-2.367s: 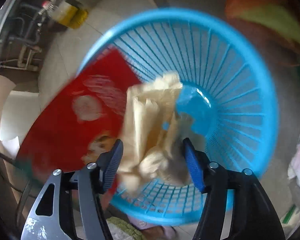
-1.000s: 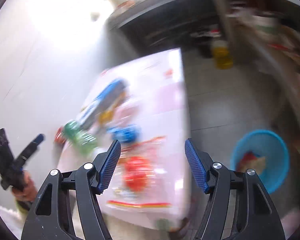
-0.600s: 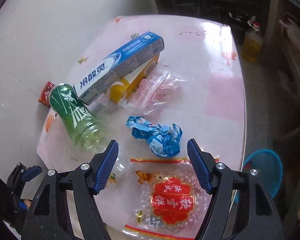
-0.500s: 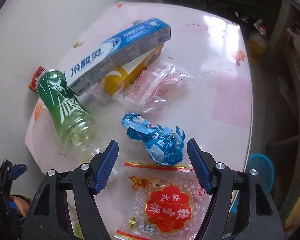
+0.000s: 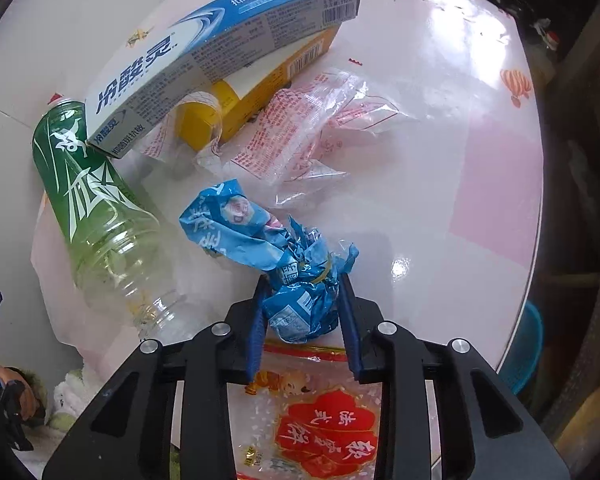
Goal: Collect trash
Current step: 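Return to the table and grasp the blue wrapper with the right tool, then grasp the clear plastic bag with the left tool while the right tool holds the wrapper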
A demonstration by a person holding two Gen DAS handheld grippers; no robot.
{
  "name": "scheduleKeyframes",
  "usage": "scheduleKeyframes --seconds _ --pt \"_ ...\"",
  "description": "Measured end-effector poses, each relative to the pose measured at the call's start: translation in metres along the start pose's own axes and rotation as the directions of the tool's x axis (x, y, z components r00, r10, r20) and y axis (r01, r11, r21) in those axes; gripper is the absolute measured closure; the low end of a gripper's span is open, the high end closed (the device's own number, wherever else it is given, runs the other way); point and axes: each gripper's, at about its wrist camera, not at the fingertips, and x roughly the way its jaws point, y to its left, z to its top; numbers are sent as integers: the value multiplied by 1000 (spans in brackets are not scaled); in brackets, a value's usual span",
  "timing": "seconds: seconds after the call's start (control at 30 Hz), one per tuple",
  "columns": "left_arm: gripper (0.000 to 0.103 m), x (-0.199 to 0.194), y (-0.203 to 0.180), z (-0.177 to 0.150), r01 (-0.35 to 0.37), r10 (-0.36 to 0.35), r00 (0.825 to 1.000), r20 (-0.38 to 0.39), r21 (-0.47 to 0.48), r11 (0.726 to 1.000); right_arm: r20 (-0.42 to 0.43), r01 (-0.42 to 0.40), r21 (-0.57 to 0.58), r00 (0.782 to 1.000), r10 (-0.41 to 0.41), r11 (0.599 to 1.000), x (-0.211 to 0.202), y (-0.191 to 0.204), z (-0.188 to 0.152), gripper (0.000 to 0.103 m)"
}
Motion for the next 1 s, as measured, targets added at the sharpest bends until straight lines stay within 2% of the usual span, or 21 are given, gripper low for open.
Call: scheduleKeyframes --seconds 0.13,0.3,0.5,0.6,0.73,0.83,1.0 --pt "30 3 2 20 30 -30 999 28 -10 999 13 0 7 1000 0 1000 -6 -5 1 78" --pt "30 18 3 47 119 -118 992 34 -47 992 56 10 29 998 -12 1000 -24 -14 -9 79" --pt "30 55 -10 85 197 -198 980 -7 -43 979 160 -32 171 987 5 985 -51 -44 -31 79" --pt "30 87 -18 119 200 -199 977 -79 2 980 229 -83 264 973 21 961 -62 -62 -42 79" --pt "30 147 -27 157 201 -187 950 -251 29 979 327 -183 355 943 62 917 -73 -79 -57 78" --pt "34 189 -42 168 187 -147 922 -358 79 979 360 -236 392 929 88 889 -73 -86 -59 78" --pt "40 237 -71 170 161 -43 885 -464 217 963 379 -295 417 916 130 860 -65 -87 -64 78"
